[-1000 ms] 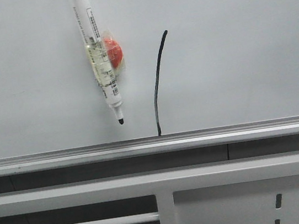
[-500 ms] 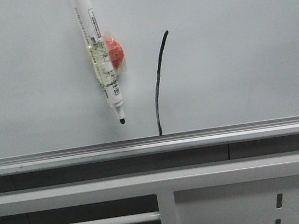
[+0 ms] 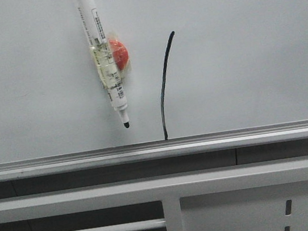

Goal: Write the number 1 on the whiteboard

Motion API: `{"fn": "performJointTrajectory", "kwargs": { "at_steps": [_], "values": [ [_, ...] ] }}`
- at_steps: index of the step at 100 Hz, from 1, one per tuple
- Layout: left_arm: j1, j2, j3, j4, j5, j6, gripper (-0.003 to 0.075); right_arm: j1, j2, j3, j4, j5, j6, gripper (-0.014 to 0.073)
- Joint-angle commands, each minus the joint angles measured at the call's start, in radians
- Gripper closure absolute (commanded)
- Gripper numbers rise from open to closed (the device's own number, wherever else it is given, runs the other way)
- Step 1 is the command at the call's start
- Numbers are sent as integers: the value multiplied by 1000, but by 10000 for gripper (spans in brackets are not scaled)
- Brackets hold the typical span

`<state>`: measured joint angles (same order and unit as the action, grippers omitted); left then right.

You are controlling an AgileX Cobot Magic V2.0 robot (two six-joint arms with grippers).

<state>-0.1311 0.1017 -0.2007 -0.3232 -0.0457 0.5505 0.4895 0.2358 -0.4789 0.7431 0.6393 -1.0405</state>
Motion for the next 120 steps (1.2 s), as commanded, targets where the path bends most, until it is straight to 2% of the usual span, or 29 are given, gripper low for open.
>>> {"fn": "performJointTrajectory", "kwargs": {
  "at_steps": [1, 12, 33, 48, 65, 71, 120],
  "values": [
    [105, -61, 24, 204, 104, -304, 740, -2, 10, -24, 20, -52, -3, 663],
    [172, -119, 79, 213, 207, -371, 740, -2, 10, -24, 20, -52, -3, 663],
    [179, -131, 175, 216, 234, -481, 740, -2, 10, -24, 20, -52, -3, 663],
    [179, -131, 198, 264, 262, -484, 740, -2, 10, -24, 20, -52, -3, 663],
    [179, -131, 240, 249, 268, -484, 740, -2, 10, -24, 20, -52, -3, 663],
    [179, -131, 240, 249, 331, -484, 740, -2, 10, -24, 20, -52, -3, 663],
    [178, -131, 240, 244, 326, -484, 740, -2, 10, -24, 20, -52, -3, 663]
  ]
}}
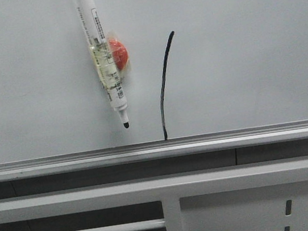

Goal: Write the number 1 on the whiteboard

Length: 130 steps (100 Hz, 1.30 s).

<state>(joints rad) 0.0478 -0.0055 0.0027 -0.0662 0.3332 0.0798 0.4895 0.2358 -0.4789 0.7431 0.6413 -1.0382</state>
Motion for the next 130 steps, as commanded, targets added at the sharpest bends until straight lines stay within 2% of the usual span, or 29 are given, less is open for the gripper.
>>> {"fn": "performJointTrajectory", "kwargs": {
  "at_steps": [1, 52, 61, 68, 72, 74, 75, 79, 85, 88, 100, 105, 113, 119, 130],
  "values": [
    [-1, -23, 36, -13, -52, -13, 740, -2, 10, -24, 20, -54, -5, 663],
    [-1, -23, 36, -13, -52, -13, 740, -2, 10, -24, 20, -56, -5, 663],
    [-1, -23, 36, -13, -52, -13, 740, -2, 10, -4, -70, -94, 14, 663],
    [-1, -23, 36, -13, -52, -13, 740, -6, 10, 26, -175, -156, 130, 663],
    [-1, -23, 36, -13, -52, -13, 740, -17, 10, 48, -291, -183, 261, 663],
    [-1, -23, 36, -13, -52, -13, 740, -23, 10, 62, -361, -205, 366, 663],
    [-1, -23, 36, -13, -52, -13, 740, -28, 10, 73, -385, -205, 366, 663],
    [-1, -23, 36, -13, -52, -13, 740, -43, 10, 102, -531, -252, 561, 663],
    [-1, -23, 36, -13, -52, -13, 740, -77, 10, 167, -716, -333, 778, 663],
    [-1, -23, 36, -13, -52, -13, 740, -94, 10, 199, -772, -393, 880, 663],
    [-1, -23, 36, -13, -52, -13, 740, -169, 9, 355, -917, -611, 1122, 663],
    [-1, -23, 36, -13, -52, -13, 740, -191, -7, 425, -946, -655, 1176, 663],
    [-1, -23, 36, -13, -52, -13, 740, -208, -73, 505, -947, -673, 1186, 663],
    [-1, -23, 36, -13, -52, -13, 740, -229, -123, 494, -972, -530, 1186, 663],
    [-1, -22, 36, -13, -52, -13, 740, -264, -194, 500, -980, -458, 1186, 663]
  ]
}}
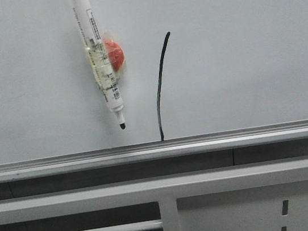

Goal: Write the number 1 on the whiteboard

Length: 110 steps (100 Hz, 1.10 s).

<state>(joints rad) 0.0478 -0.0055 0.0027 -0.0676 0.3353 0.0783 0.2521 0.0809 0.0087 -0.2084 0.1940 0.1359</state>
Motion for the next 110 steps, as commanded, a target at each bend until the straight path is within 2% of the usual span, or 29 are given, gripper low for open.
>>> {"fn": "performJointTrajectory", "kwargs": {
  "at_steps": [1, 16, 110],
  "values": [
    [-1, -22, 36, -11, -55, -12, 740, -29, -44, 12, -28, -2, 12, 663],
    [-1, -22, 36, -11, -57, -12, 740, -33, -107, 12, -26, 120, 12, 663],
    [-1, -22, 36, -11, -62, -12, 740, -33, -111, 12, -26, 103, 12, 663]
  ]
}}
